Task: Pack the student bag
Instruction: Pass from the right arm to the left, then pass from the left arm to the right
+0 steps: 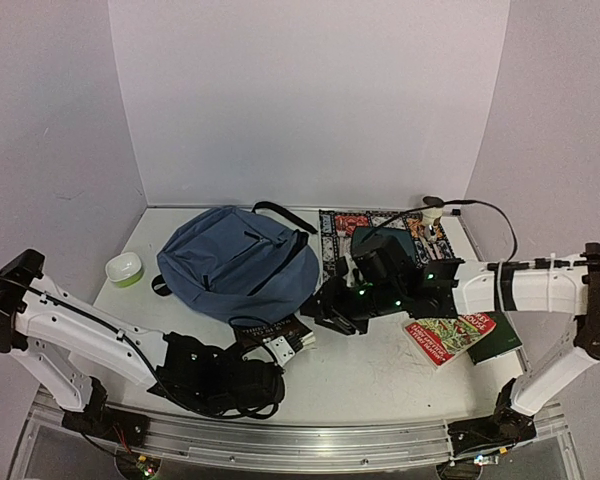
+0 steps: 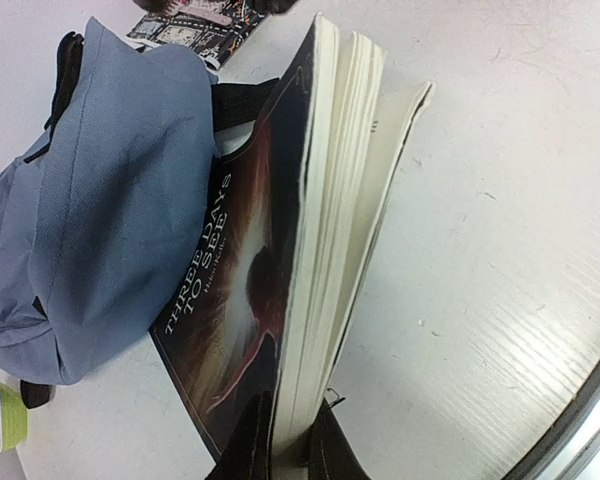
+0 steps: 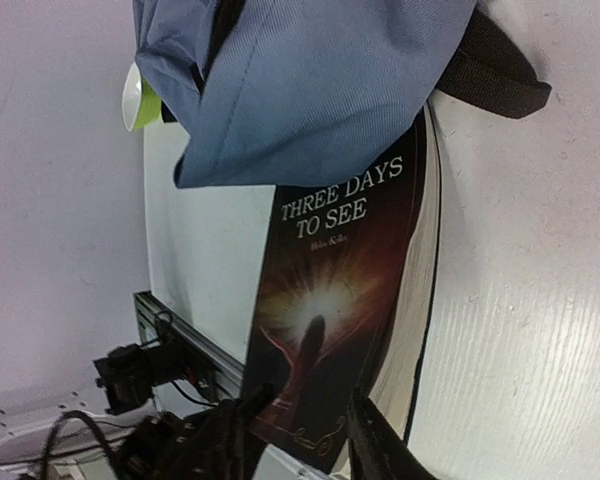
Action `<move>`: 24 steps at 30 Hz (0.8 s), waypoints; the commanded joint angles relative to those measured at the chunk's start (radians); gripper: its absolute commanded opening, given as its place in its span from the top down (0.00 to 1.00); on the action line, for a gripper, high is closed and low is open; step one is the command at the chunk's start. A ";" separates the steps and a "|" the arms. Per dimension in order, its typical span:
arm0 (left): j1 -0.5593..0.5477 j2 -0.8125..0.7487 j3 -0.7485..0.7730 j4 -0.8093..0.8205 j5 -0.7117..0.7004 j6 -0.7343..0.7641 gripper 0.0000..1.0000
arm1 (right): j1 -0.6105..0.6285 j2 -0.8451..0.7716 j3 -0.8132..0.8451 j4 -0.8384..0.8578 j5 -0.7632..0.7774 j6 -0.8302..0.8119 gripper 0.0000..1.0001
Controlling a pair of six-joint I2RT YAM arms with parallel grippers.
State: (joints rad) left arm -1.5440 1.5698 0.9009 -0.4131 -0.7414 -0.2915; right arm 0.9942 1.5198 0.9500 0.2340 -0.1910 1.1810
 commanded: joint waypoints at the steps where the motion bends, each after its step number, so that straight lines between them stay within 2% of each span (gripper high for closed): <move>1: -0.005 -0.028 0.059 0.019 0.078 -0.047 1.00 | -0.002 -0.118 -0.025 -0.072 0.114 0.062 0.44; 7: -0.006 0.009 0.106 0.019 0.094 -0.069 1.00 | 0.043 -0.160 -0.054 -0.128 0.152 0.131 0.18; 13: -0.005 0.042 0.155 0.007 0.073 -0.097 1.00 | 0.126 -0.126 -0.077 -0.138 0.204 0.265 0.03; 19: -0.005 0.073 0.191 -0.015 0.057 -0.138 1.00 | 0.155 -0.103 -0.077 -0.114 0.263 0.347 0.02; 24: -0.005 0.102 0.219 -0.034 0.040 -0.174 1.00 | 0.159 -0.060 -0.069 -0.085 0.252 0.401 0.06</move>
State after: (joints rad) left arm -1.5467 1.6483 1.0559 -0.4562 -0.7089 -0.3883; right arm 1.1385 1.4207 0.8738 0.1407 0.0473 1.5202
